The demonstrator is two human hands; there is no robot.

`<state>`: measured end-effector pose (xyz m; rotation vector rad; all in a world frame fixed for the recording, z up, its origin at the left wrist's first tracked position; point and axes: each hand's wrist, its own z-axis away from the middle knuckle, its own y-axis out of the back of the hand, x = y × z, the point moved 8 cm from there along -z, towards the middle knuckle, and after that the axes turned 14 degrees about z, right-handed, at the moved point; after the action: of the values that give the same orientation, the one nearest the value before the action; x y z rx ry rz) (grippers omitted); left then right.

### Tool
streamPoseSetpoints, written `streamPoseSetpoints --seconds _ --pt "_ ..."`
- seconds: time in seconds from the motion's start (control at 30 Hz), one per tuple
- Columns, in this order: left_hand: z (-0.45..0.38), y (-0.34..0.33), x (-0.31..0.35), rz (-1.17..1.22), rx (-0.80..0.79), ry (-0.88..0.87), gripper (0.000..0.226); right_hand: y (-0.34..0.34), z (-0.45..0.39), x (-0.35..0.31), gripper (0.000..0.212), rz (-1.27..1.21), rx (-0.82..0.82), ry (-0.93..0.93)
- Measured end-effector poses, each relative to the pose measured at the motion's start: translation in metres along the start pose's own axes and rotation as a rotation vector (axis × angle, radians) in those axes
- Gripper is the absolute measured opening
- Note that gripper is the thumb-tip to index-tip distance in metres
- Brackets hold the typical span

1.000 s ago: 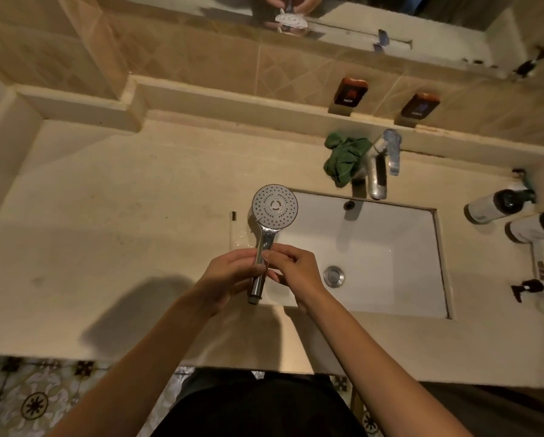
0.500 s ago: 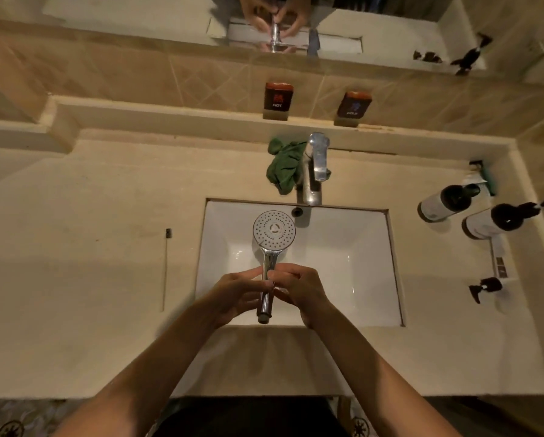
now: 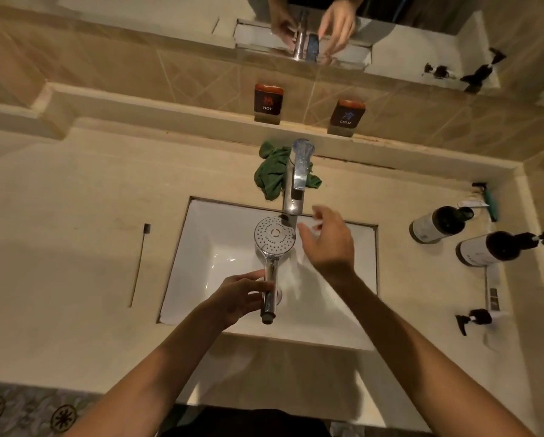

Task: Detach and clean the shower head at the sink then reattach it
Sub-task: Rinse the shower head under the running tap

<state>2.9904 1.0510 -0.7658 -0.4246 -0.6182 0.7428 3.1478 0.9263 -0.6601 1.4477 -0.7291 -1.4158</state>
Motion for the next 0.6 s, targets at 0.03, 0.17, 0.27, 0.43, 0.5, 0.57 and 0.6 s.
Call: streamPoseSetpoints --seconds 0.03,0.17,0.27,0.43,0.5,0.57,0.6 --pt "0.000 -0.002 0.002 -0.017 -0.013 0.000 0.034 0.013 -0.011 -0.010 0.057 0.033 0.055 0.059" --pt "0.000 -0.013 0.009 -0.093 -0.053 0.021 0.044 0.037 -0.039 -0.056 0.073 0.289 0.135 0.377" --pt "0.000 -0.019 0.014 -0.127 -0.072 0.024 0.050 0.032 -0.053 -0.071 0.074 0.535 0.073 0.483" --pt "-0.001 -0.024 0.018 -0.164 -0.062 0.010 0.045 0.028 -0.059 -0.073 0.074 0.682 0.049 0.545" --pt "-0.002 -0.025 0.018 -0.183 -0.048 0.002 0.042 0.026 -0.061 -0.072 0.066 0.681 0.033 0.565" --pt "-0.003 -0.025 0.015 -0.184 -0.033 -0.001 0.047 0.026 -0.063 -0.073 0.060 0.667 0.010 0.567" --pt "-0.004 -0.026 0.013 -0.183 -0.028 0.002 0.050 0.026 -0.064 -0.074 0.059 0.653 0.002 0.562"
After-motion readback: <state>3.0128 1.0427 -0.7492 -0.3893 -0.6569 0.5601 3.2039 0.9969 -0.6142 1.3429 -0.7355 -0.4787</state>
